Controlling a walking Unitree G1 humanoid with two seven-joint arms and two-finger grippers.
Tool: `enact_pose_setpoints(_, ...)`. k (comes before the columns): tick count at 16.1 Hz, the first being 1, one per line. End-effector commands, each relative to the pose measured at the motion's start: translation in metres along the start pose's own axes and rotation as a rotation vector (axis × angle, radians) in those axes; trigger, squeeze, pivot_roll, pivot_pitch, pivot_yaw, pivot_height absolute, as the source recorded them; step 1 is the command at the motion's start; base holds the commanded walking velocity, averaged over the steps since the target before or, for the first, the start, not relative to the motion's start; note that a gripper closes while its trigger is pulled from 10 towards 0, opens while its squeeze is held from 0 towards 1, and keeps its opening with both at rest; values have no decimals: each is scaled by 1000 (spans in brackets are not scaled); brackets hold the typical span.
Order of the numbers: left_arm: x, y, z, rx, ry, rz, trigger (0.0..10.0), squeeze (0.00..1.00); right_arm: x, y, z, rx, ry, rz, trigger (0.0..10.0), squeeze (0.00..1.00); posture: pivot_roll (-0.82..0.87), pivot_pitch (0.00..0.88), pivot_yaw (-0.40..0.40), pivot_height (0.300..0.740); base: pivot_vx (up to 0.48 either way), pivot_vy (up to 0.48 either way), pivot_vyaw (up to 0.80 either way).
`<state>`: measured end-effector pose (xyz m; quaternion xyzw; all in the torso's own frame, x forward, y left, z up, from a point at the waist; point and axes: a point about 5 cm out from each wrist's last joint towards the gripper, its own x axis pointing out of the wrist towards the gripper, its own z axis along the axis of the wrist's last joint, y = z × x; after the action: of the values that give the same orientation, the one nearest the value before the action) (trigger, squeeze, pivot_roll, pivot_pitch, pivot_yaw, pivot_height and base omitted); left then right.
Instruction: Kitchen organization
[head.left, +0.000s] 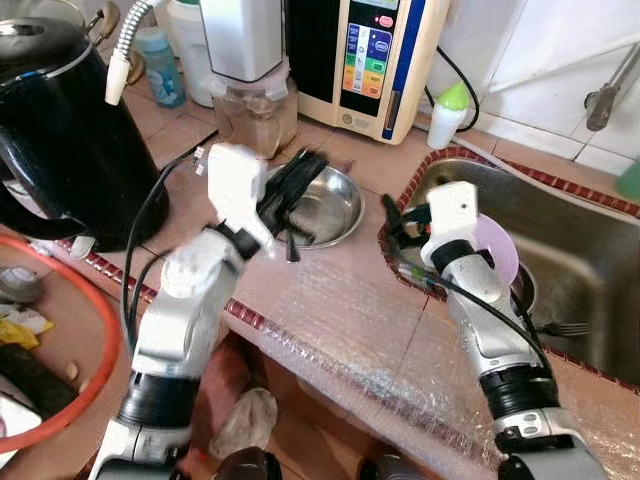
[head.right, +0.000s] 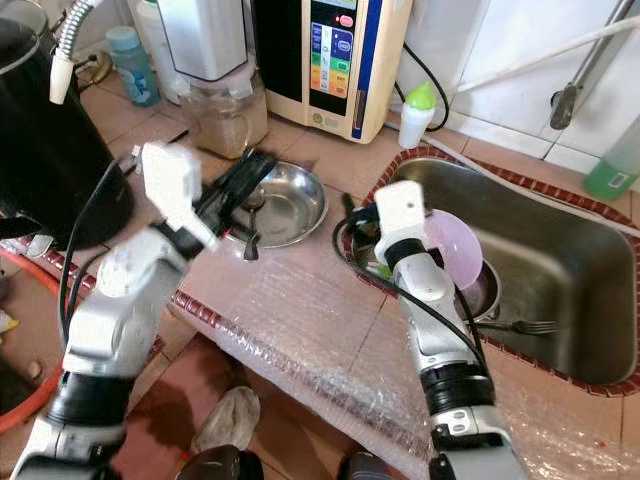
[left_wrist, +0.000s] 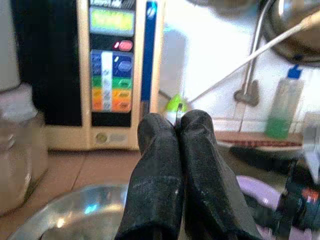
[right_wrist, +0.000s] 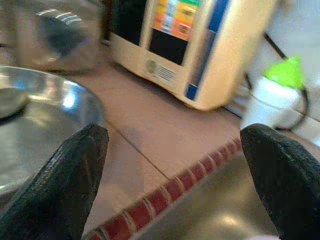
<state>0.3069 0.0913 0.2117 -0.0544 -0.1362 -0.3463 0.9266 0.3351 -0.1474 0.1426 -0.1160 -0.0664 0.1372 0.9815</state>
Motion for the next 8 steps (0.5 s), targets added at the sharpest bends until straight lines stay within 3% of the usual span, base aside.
enact_pose_setpoints(1, 5, -1, 5, 7, -7, -29, 0, 0, 3, 0, 12, -8, -48, 54, 10000, 0, 28, 46, 9, 740, 0, 0, 0)
enact_pose_setpoints(5, 10, -5, 7, 36, 58, -133, 0, 0, 5, -8, 31, -89, -156, 77, 10000, 0, 23, 48, 13, 740, 0, 0, 0)
enact_pose_setpoints(6, 10, -6, 3, 48, 90, -155, 0, 0, 5, -7, 37, -147, -187, 101, 10000, 0, 22, 48, 17, 740, 0, 0, 0)
enact_pose_setpoints(8, 10, -9, -1, 55, 117, -178, 0, 0, 5, -3, 42, -178, -217, 135, 10000, 0, 21, 48, 19, 740, 0, 0, 0)
